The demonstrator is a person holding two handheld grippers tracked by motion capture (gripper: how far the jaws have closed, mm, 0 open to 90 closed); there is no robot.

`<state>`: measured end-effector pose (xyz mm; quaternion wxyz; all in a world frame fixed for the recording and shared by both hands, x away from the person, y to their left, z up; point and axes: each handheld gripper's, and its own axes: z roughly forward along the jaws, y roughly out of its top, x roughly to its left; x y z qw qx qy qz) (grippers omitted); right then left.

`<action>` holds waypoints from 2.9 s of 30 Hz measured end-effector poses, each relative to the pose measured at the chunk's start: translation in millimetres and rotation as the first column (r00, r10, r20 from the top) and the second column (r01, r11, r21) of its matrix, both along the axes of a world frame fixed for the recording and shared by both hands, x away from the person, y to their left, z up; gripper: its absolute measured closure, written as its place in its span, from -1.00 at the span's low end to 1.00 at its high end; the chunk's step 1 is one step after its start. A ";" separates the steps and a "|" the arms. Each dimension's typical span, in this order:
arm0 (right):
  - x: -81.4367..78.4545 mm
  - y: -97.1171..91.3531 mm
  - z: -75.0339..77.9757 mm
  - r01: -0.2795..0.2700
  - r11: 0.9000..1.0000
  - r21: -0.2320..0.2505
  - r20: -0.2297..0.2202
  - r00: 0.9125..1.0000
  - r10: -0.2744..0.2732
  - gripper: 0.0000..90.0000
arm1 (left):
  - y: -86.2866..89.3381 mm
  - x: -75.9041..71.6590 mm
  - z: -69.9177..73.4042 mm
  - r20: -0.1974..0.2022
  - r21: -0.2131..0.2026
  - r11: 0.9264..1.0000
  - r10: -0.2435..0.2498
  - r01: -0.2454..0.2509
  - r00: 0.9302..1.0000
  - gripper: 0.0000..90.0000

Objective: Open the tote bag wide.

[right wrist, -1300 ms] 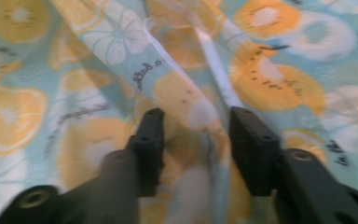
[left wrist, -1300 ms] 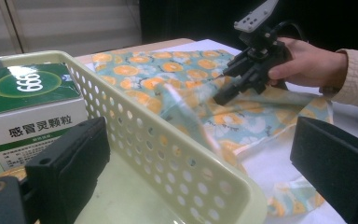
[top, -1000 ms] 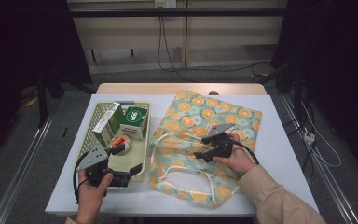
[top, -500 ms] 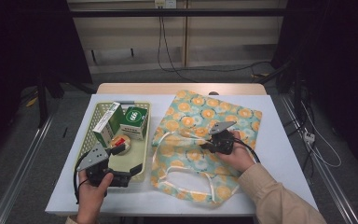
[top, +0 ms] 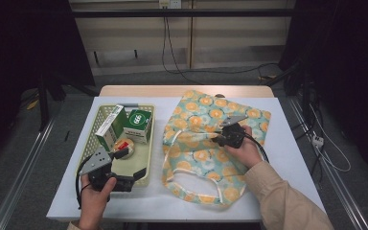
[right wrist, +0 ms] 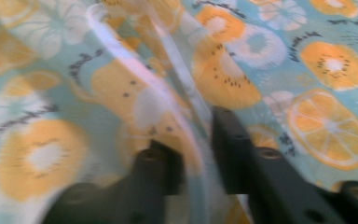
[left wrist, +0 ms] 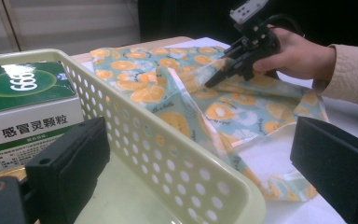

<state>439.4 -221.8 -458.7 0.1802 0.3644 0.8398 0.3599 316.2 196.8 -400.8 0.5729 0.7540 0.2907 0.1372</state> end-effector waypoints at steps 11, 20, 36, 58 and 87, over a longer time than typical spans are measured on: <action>6.3 -2.5 -7.9 0.005 0.999 0.033 -0.041 0.999 -0.003 -0.50 | -0.6 0.6 -0.4 -0.002 0.003 1.000 -0.003 0.003 1.000 -0.90; 6.4 5.0 -7.5 -0.029 0.999 0.037 -0.036 0.999 0.030 -0.23 | -1.1 0.8 -0.2 -0.001 0.004 1.000 -0.006 0.006 1.000 -0.90; 15.3 3.7 -2.8 -0.013 1.000 0.012 -0.040 0.999 0.013 0.89 | 0.7 0.9 0.2 0.000 0.002 1.000 -0.003 0.003 1.000 -0.90; 23.7 -1.4 39.5 -0.003 0.995 0.102 -0.120 0.993 0.015 0.99 | 1.5 2.1 6.3 0.007 -0.020 1.000 0.003 -0.003 1.000 -0.90; 35.5 -0.4 83.7 -0.017 0.995 0.095 -0.096 0.995 0.026 0.99 | -10.0 4.3 14.0 -0.006 -0.044 0.999 -0.019 0.019 1.000 -0.90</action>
